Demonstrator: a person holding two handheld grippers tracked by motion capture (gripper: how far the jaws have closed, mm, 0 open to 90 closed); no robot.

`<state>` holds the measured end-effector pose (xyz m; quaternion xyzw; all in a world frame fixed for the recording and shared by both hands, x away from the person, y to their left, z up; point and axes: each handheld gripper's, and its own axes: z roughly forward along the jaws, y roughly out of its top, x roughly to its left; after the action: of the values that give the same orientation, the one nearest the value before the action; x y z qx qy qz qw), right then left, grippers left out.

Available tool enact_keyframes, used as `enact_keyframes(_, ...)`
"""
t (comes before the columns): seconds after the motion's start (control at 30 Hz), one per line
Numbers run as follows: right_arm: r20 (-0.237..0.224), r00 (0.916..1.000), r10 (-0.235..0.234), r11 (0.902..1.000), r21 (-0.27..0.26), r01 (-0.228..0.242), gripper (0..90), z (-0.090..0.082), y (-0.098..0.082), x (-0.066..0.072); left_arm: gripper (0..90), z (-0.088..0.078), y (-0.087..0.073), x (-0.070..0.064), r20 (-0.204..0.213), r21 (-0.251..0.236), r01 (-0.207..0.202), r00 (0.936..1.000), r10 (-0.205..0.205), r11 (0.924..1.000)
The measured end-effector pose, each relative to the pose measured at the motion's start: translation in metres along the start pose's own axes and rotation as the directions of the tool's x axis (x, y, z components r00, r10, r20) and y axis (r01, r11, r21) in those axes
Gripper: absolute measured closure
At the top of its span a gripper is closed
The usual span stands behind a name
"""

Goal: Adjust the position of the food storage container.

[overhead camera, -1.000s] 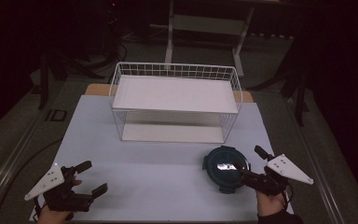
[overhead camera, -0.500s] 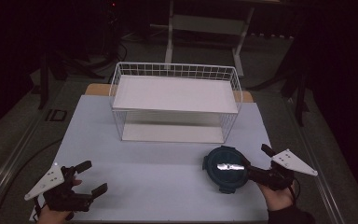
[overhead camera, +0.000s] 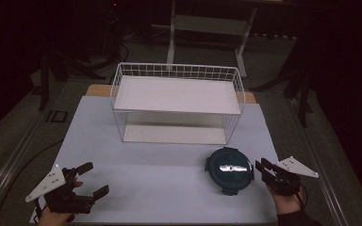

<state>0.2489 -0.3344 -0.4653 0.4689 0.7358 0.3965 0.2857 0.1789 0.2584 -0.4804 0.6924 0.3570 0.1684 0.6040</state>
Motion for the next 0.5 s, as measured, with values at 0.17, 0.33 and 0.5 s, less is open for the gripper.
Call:
enact_keyframes(0.17,-0.004,0.9998,0.017,0.9977,0.065,-0.017,89.9,0.005,-0.013,-0.004,0.3,0.000,0.000,0.000,-0.001,0.001,0.000,1.0000,0.000,1.0000)
enact_keyframes(0.33,-0.029,0.9990,0.032,0.9936,0.109,-0.029,90.0,0.011,-0.021,-0.003,0.3,0.000,0.000,0.000,-0.001,0.001,-0.001,1.0000,0.001,1.0000)
enact_keyframes(0.5,-0.051,0.9965,0.066,0.9909,0.121,-0.060,90.0,0.016,-0.024,-0.001,0.3,0.000,0.000,0.000,-0.002,0.002,0.000,1.0000,0.000,1.0000)
